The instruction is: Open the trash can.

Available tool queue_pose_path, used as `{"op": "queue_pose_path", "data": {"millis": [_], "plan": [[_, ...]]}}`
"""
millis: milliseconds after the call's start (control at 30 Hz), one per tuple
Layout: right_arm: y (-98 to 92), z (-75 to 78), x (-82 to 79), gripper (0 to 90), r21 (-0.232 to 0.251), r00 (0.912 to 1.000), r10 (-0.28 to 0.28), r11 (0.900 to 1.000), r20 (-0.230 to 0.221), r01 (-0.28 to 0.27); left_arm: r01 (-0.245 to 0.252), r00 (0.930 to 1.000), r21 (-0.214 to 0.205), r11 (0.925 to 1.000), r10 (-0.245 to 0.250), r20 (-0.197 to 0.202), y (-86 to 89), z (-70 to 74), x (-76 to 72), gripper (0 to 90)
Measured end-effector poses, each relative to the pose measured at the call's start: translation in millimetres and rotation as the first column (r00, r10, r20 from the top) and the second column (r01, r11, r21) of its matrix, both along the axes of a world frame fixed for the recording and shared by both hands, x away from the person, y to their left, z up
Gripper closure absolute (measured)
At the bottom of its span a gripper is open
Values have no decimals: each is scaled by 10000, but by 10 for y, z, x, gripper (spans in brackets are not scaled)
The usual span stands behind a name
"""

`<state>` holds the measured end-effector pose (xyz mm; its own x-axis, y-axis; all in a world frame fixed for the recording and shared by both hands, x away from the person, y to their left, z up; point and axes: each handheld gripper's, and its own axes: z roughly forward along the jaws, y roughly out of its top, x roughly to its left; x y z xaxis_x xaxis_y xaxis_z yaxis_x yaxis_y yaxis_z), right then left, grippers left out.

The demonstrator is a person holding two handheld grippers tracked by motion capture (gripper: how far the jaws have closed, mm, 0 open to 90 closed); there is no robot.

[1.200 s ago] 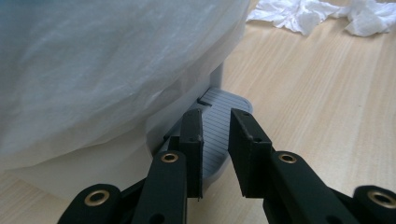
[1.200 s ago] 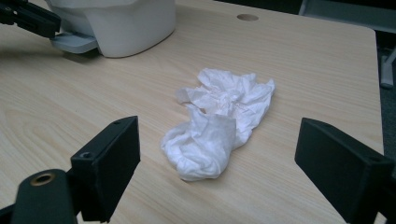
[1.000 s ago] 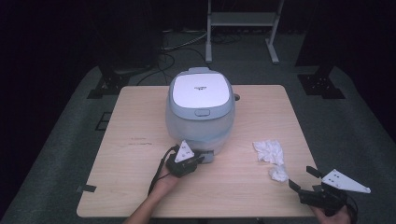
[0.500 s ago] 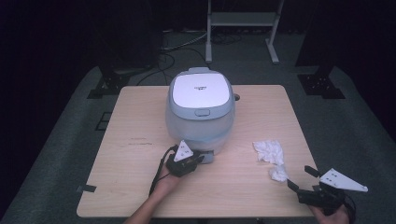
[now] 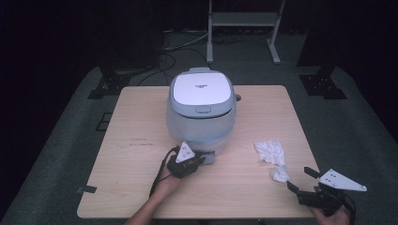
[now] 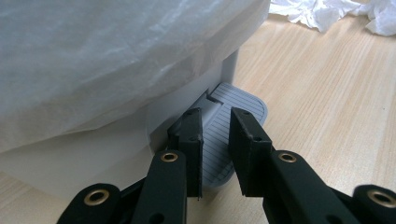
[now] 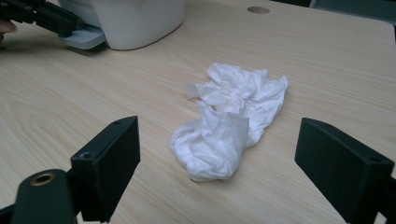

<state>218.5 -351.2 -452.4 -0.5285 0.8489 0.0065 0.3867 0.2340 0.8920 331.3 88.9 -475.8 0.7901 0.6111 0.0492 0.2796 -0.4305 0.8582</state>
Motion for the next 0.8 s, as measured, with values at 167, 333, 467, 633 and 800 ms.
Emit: {"op": "queue_pose_path", "data": {"millis": [167, 333, 467, 633, 800], "plan": [[3, 1, -1, 130, -4, 10000, 32, 10000, 16, -32, -45, 10000, 199, 9998, 45, 12, -14, -10, -7, 755], [16, -3, 2, 130, -5, 9999, 73, 10000, -91, -73, -51, 10000, 323, 9995, 51, -3, -27, -21, -7, 755], [37, -9, 36, 130, -36, 9991, 311, 9995, -298, -313, -67, 10000, 603, 9982, 67, 1, -52, -39, -5, 755], [79, -17, 119, 130, -220, 9958, 707, 9972, -586, -721, -78, 9998, 648, 9979, 89, -163, -55, -42, 13, 755], [133, -89, 244, 180, -606, 9865, 1079, 9914, -1232, -1161, -63, 9992, 539, 9985, 84, -388, -48, -42, 33, 756]]}}
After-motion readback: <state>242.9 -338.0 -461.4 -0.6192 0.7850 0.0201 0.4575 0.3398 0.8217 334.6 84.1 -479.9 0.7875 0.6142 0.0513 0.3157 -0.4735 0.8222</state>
